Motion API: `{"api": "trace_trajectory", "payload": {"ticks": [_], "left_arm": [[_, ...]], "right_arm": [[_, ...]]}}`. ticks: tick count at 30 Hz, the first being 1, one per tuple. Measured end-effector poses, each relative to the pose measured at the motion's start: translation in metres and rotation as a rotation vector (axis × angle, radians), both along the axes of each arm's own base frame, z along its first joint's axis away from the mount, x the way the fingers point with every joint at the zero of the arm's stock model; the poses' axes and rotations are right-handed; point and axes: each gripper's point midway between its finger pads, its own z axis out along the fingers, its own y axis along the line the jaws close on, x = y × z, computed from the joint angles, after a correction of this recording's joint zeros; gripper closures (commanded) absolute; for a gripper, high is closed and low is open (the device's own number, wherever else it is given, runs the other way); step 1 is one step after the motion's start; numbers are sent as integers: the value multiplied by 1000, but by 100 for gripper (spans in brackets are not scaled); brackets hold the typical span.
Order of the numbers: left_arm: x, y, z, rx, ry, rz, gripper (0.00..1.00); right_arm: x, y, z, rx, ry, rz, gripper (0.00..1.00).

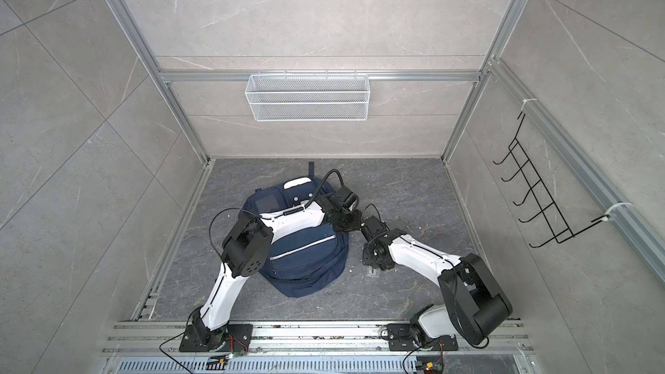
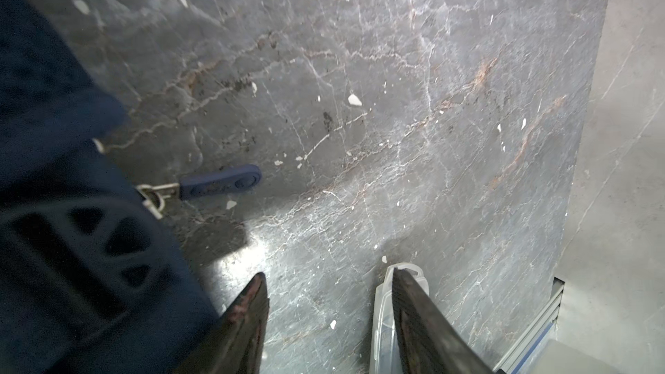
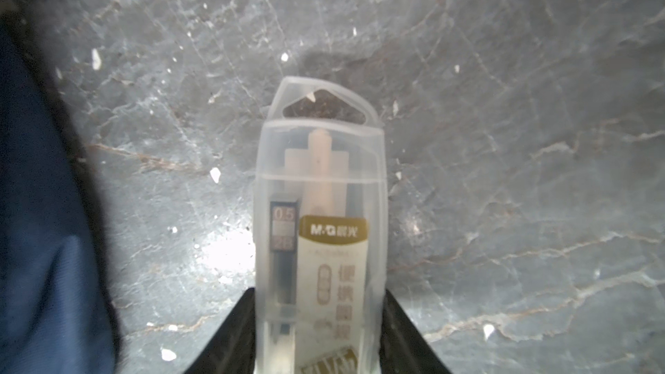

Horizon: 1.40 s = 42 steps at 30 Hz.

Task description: Pack the student bag

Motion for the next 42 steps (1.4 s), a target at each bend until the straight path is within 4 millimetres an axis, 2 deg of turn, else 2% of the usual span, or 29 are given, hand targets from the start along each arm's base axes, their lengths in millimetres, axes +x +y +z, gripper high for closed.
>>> {"api": "trace_trajectory", "payload": {"ticks": [8, 24, 42], "left_arm": [[-8, -2, -11, 1, 1, -14, 42], [-16, 0, -6, -5, -5, -22, 40], [-27, 6, -1, 3, -4, -37, 39]], "right_arm": [[1, 0, -7, -38, 13, -11, 50], [1, 3, -6, -38, 8, -12, 31], [1, 12, 33, 81, -100, 0, 20]]}}
